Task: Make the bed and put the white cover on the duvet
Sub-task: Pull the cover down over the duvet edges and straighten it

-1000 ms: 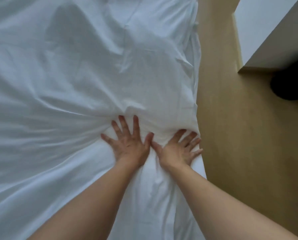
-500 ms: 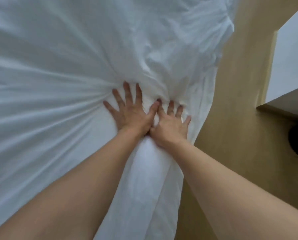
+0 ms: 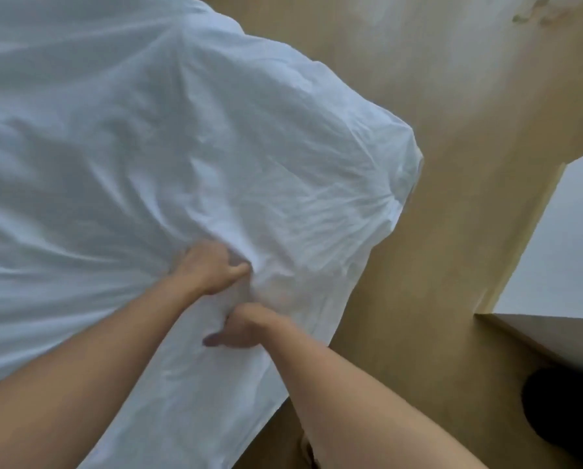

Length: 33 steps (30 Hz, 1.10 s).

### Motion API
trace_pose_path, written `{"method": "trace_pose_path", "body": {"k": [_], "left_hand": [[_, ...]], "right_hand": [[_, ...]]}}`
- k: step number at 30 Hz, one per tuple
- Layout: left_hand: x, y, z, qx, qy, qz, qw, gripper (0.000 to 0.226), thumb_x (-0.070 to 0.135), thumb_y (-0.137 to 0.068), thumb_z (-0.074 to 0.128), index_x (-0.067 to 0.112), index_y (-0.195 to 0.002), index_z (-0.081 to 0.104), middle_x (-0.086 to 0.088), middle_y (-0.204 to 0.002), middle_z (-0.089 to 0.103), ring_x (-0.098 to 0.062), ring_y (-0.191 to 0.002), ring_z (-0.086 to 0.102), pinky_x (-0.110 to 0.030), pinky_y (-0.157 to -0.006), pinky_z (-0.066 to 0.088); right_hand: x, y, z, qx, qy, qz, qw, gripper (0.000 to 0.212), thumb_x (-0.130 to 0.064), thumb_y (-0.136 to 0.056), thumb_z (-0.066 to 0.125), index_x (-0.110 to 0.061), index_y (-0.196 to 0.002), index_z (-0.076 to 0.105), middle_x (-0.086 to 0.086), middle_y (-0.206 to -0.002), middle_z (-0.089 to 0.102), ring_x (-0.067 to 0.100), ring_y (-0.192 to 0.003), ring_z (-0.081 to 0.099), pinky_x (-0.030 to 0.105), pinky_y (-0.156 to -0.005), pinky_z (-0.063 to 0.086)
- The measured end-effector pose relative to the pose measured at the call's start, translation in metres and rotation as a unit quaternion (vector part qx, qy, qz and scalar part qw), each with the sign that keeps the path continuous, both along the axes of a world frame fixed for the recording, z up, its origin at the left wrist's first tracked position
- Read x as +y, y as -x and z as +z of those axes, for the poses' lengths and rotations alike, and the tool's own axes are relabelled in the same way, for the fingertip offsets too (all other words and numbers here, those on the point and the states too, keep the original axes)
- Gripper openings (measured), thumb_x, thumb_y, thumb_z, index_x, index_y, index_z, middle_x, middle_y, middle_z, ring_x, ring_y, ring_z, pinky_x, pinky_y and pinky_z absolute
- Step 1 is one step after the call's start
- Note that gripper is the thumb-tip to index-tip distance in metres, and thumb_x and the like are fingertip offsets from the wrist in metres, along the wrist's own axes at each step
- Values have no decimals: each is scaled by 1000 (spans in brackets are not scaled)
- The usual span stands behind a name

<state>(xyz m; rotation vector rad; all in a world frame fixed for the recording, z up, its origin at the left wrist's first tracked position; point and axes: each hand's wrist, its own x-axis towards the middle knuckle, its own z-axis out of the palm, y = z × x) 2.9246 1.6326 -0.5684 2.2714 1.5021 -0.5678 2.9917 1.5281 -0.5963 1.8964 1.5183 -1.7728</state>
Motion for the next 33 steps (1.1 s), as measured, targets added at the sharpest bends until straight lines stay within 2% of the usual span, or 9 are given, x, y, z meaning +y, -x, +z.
{"method": "trace_pose_path", "body": {"k": [3, 6, 10, 12, 17, 20, 24, 28, 33], "left_hand": [[30, -54, 19, -142, -116, 135, 974, 74, 76, -70, 69, 25, -121, 62, -8, -125, 58, -33, -115, 56, -43, -90, 51], [36, -105, -12, -54, 40, 163, 984, 109, 90, -49, 60, 29, -140, 47, -11, -138, 51, -36, -128, 51, -48, -105, 46], [39, -162, -51, 15, 29, 133, 991, 50, 39, -79, 67, 18, -123, 57, -9, -124, 65, -33, -115, 63, -40, -93, 50], [49, -176, -59, 25, 38, 135, 990, 38, 29, -81, 62, 17, -117, 65, -10, -120, 69, -33, -111, 65, -36, -87, 52], [103, -202, -43, -11, 112, 190, 975, 23, 37, -73, 58, 15, -76, 64, -10, -96, 74, -30, -92, 69, -30, -68, 47], [131, -248, -17, -173, -3, 331, 928, 57, 69, -73, 57, 18, -99, 65, -5, -103, 65, -25, -97, 63, -34, -82, 49], [145, -342, -10, -112, 95, 395, 907, 109, 85, -59, 70, 11, -136, 45, -9, -132, 52, -27, -124, 54, -37, -102, 45], [142, -398, -21, -64, 165, 443, 879, 113, 84, -59, 66, 9, -142, 45, -10, -139, 52, -28, -130, 53, -36, -102, 47], [197, -399, -2, -129, 72, 642, 752, 99, 79, -63, 70, 9, -129, 46, -8, -129, 57, -31, -119, 59, -39, -95, 51]], "right_hand": [[40, -93, 37, -90, -185, -200, 958, 28, -33, -91, 57, -11, -101, 70, 13, -101, 71, 34, -99, 66, 36, -77, 50], [85, -205, 47, -191, -285, -325, 881, 33, -33, -89, 57, -18, -118, 64, 9, -116, 65, 31, -109, 59, 39, -88, 47], [159, -333, 23, -270, -208, -274, 899, 98, -66, -75, 71, -22, -152, 29, 9, -154, 34, 33, -143, 32, 51, -110, 33], [189, -372, 4, -235, -172, -219, 931, 123, -79, -61, 75, -23, -155, 18, 7, -154, 38, 33, -143, 35, 53, -109, 35], [226, -373, -33, -195, -237, -48, 950, 66, -68, -86, 61, -12, -119, 46, 13, -112, 64, 37, -107, 61, 42, -77, 42], [218, -385, -25, -125, -240, -63, 961, 45, -55, -99, 48, -13, -115, 54, 12, -101, 67, 37, -94, 63, 39, -70, 41], [196, -459, -12, -117, -201, -110, 966, 37, -47, -99, 54, -10, -99, 57, 11, -86, 69, 38, -82, 62, 41, -65, 49], [206, -478, -10, -73, -145, -57, 985, 28, -40, -101, 50, -20, -82, 53, -2, -75, 62, 30, -83, 63, 38, -68, 48], [225, -485, 8, -41, -117, 59, 991, 37, -39, -102, 49, -26, -72, 31, -9, -68, 46, 29, -77, 55, 37, -65, 39]]}}
